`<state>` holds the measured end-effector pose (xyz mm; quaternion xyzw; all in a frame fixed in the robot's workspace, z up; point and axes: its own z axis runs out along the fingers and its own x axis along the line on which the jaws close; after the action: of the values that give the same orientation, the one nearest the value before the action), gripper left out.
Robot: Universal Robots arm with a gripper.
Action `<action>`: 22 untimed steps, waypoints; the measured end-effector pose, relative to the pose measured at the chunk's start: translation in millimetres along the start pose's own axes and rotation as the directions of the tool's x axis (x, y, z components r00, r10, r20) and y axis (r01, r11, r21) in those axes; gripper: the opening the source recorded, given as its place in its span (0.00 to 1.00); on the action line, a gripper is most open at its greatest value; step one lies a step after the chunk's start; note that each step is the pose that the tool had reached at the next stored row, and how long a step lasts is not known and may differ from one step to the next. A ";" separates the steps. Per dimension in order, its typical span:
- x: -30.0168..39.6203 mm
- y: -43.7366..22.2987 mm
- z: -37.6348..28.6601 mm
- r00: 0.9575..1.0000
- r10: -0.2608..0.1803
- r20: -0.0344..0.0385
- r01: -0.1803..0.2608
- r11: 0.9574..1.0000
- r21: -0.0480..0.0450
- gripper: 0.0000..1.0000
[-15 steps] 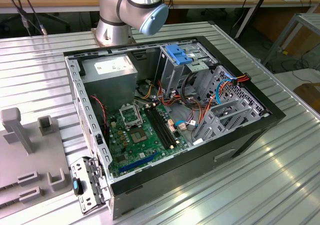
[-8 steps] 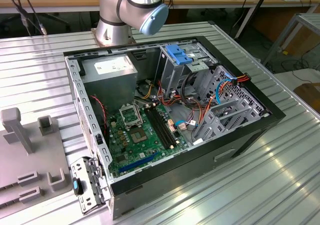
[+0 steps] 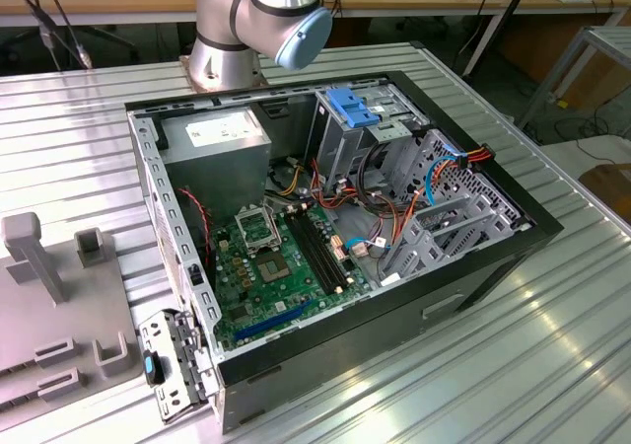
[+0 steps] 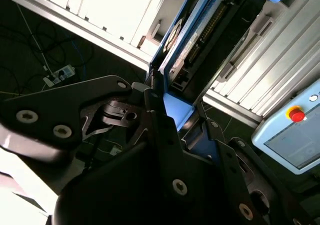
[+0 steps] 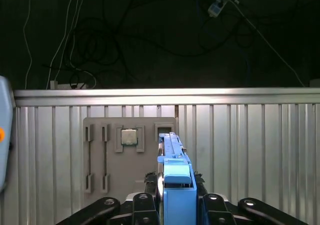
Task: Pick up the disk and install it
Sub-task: 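Pick up the disk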
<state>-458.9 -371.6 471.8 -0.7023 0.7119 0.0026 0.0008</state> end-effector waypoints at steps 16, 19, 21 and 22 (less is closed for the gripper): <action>-0.2 0.1 -29.9 1.000 0.000 0.000 0.000 1.000 -0.001 0.37; -0.2 0.1 -36.3 1.000 0.000 0.000 0.000 1.000 -0.001 0.37; -0.2 0.1 -42.9 1.000 0.000 0.000 0.000 1.000 -0.001 0.37; -0.2 0.1 -44.9 1.000 0.000 0.000 0.000 1.000 -0.001 0.37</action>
<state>-458.9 -371.6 516.7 -0.7023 0.7119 0.0029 0.0004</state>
